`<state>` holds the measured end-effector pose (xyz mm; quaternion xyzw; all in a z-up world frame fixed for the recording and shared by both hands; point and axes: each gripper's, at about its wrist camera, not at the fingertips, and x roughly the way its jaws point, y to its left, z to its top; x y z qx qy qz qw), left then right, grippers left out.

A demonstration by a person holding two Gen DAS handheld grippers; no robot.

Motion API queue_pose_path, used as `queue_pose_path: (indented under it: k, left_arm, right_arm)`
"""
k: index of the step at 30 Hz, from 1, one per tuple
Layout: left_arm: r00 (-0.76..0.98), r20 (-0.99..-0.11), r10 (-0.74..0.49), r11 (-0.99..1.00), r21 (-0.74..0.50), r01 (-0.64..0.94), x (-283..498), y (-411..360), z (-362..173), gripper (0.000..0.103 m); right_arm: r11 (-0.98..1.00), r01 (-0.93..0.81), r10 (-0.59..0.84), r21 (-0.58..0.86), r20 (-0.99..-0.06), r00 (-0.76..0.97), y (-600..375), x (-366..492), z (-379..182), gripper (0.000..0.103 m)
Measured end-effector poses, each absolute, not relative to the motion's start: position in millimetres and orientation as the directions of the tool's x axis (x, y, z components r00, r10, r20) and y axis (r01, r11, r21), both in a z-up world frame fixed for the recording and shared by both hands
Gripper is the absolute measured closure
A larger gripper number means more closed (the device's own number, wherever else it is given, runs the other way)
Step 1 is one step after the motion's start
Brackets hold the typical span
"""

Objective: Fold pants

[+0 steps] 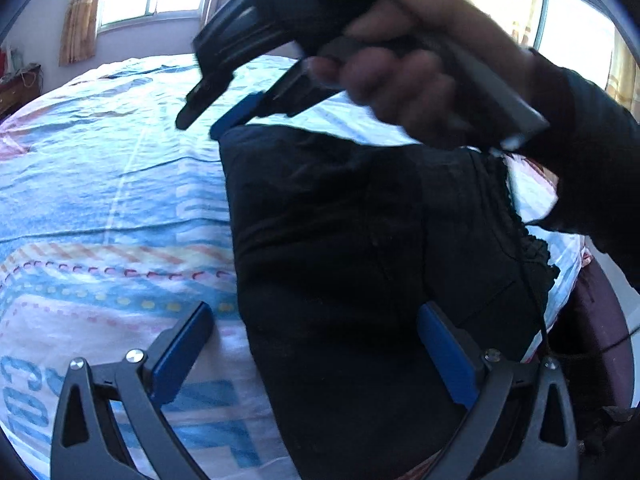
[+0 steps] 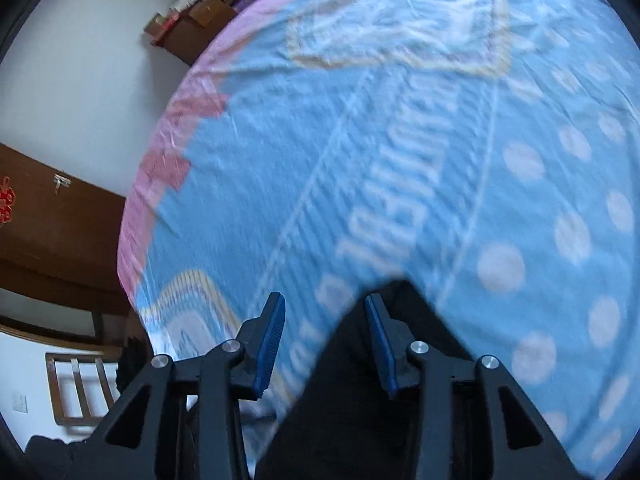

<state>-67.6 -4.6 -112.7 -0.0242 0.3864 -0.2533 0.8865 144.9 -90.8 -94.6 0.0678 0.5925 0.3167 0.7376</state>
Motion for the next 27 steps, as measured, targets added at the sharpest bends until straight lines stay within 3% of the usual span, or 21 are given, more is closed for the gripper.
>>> queue_pose_path:
  k: [3, 7, 11, 15, 19, 21, 22, 23, 27]
  left_arm:
    - [0.567, -0.672, -0.477, 0.868, -0.257, 0.425, -66, -1, -112, 0.0]
    - [0.569, -0.671, -0.475, 0.87, -0.263, 0.417, -64, 1, -112, 0.0]
    - [0.578, -0.668, -0.469, 0.875, -0.263, 0.406, -62, 4, -112, 0.0]
    - [0.582, -0.669, -0.463, 0.879, -0.26, 0.4, -60, 2, -113, 0.0]
    - [0.593, -0.669, -0.447, 0.886, -0.242, 0.395, -66, 1, -107, 0.0]
    - [0.594, -0.667, -0.45, 0.886, -0.247, 0.394, -65, 2, -108, 0.0]
    - [0.589, -0.669, -0.452, 0.884, -0.251, 0.394, -63, 2, -110, 0.0]
    - [0.586, -0.673, -0.452, 0.884, -0.251, 0.394, -62, 3, -111, 0.0]
    - [0.604, -0.663, -0.443, 0.889, -0.24, 0.389, -62, 1, -113, 0.0]
  right_arm:
    - [0.798, -0.39, 0.525, 0.459, -0.848, 0.075, -84, 153, -106, 0.072]
    - [0.766, -0.434, 0.57, 0.474, -0.813, 0.119, -102, 133, -74, 0.071]
    - [0.786, -0.478, 0.523, 0.392, -0.834, 0.175, -133, 102, -47, 0.062]
    - [0.805, -0.492, 0.448, 0.332, -0.883, 0.138, -142, 90, -65, 0.061]
    - [0.794, -0.468, 0.481, 0.387, -0.871, 0.095, -138, 98, -87, 0.061]
    - [0.8, -0.459, 0.473, 0.388, -0.877, 0.084, -133, 103, -96, 0.066]
    - [0.794, -0.462, 0.476, 0.395, -0.876, 0.071, -131, 103, -98, 0.081]
    - [0.784, -0.471, 0.487, 0.404, -0.871, 0.065, -128, 103, -98, 0.088]
    - [0.809, -0.503, 0.426, 0.305, -0.894, 0.141, -113, 109, -100, 0.091]
